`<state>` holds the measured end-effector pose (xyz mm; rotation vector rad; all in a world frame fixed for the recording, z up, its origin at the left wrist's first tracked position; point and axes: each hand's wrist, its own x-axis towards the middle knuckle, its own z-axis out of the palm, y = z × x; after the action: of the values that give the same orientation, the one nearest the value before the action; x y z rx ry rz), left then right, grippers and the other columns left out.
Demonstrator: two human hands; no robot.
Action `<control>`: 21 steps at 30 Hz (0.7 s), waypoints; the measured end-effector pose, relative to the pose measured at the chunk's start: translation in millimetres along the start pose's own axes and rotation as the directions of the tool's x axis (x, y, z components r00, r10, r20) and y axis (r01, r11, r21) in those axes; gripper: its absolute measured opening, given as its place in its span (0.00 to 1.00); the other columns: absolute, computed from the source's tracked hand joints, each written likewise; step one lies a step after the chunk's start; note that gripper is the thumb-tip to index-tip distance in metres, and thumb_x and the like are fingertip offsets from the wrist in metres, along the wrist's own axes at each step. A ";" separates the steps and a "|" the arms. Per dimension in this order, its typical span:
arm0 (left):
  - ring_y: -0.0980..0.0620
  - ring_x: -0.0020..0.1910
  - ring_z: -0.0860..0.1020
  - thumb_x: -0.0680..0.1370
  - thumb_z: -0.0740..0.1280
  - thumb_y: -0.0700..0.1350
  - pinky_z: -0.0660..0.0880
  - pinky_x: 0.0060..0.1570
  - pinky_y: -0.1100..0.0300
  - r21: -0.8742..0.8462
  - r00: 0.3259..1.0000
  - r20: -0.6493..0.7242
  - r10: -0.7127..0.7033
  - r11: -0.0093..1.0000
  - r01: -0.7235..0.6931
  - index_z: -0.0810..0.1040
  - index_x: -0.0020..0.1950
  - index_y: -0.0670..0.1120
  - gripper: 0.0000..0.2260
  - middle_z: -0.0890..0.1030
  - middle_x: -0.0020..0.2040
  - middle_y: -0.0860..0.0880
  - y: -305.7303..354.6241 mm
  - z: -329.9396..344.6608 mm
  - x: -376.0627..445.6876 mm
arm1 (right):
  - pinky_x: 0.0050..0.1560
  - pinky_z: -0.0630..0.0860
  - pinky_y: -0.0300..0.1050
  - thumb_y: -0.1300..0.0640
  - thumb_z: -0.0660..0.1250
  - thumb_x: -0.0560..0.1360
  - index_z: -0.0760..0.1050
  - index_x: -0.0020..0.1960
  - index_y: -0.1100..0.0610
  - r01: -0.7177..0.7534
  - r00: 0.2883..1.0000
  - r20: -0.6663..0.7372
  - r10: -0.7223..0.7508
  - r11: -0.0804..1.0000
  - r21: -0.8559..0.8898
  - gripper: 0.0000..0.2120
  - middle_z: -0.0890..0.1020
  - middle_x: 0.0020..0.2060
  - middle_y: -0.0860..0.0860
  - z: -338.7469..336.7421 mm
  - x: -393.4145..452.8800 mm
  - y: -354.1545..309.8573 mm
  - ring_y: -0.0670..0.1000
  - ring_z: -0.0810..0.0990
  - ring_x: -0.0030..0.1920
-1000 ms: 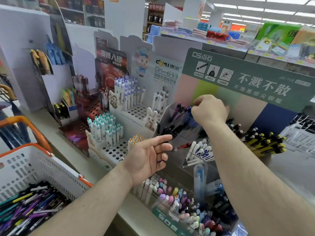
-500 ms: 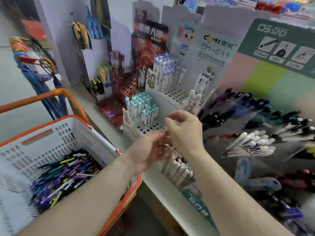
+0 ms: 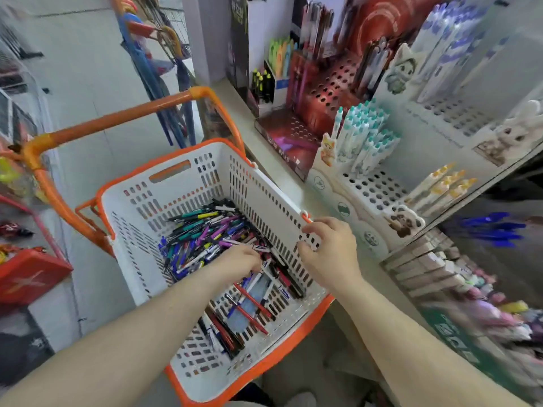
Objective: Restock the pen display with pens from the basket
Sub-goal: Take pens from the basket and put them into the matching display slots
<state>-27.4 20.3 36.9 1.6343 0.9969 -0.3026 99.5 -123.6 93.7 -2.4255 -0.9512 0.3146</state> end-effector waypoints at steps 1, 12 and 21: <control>0.49 0.42 0.73 0.79 0.63 0.43 0.69 0.41 0.60 0.158 1.000 0.009 0.002 0.987 -0.003 0.74 0.46 0.46 0.02 0.75 0.46 0.46 -13.5 -1.1 6.6 | 0.68 0.63 0.54 0.54 0.71 0.73 0.81 0.61 0.54 0.014 1.000 -0.004 -0.014 0.998 -0.055 0.16 0.77 0.64 0.56 7.0 -0.9 1.3 0.59 0.69 0.69; 0.42 0.68 0.64 0.77 0.65 0.50 0.72 0.62 0.48 0.753 0.998 -0.058 0.010 0.657 0.038 0.66 0.71 0.45 0.24 0.67 0.69 0.42 -67.9 10.0 64.8 | 0.69 0.66 0.58 0.42 0.65 0.75 0.48 0.80 0.45 -0.087 0.993 0.041 0.108 0.932 -0.353 0.39 0.69 0.69 0.57 39.6 2.4 3.0 0.61 0.69 0.68; 0.37 0.77 0.36 0.61 0.70 0.74 0.37 0.75 0.40 0.939 0.955 0.264 0.133 0.189 -0.286 0.34 0.79 0.44 0.65 0.36 0.79 0.38 -92.1 49.7 69.7 | 0.63 0.69 0.54 0.43 0.65 0.75 0.55 0.77 0.50 -0.088 0.996 -0.013 0.089 0.937 -0.338 0.36 0.74 0.64 0.54 41.4 1.3 6.1 0.58 0.73 0.63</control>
<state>-37.8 6.7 -87.7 2.8576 0.3550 -1.0020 87.9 -111.0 55.6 -2.7871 -0.9646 0.1972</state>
